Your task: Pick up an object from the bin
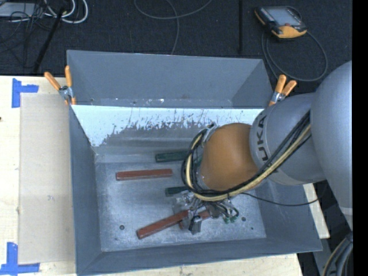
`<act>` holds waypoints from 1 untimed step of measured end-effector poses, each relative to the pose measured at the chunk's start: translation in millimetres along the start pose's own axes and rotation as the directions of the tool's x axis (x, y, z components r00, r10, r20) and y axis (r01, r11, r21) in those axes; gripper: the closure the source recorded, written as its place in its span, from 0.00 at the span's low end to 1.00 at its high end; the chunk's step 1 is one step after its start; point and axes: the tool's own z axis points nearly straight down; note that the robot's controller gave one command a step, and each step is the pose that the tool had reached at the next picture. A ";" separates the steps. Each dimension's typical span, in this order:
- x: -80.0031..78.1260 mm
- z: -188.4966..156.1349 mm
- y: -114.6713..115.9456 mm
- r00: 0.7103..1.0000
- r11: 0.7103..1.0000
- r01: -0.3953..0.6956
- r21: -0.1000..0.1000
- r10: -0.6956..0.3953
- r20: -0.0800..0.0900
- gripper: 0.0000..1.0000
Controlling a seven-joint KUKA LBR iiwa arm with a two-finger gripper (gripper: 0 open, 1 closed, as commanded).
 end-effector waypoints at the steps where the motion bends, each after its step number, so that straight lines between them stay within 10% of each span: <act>1: -11.4 -24.0 -4.5 0.989 0.989 0.147 -0.004 -0.147 -0.009 1.00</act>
Offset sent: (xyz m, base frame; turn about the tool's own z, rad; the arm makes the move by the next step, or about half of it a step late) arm -0.0102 -0.0200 0.1255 -0.3062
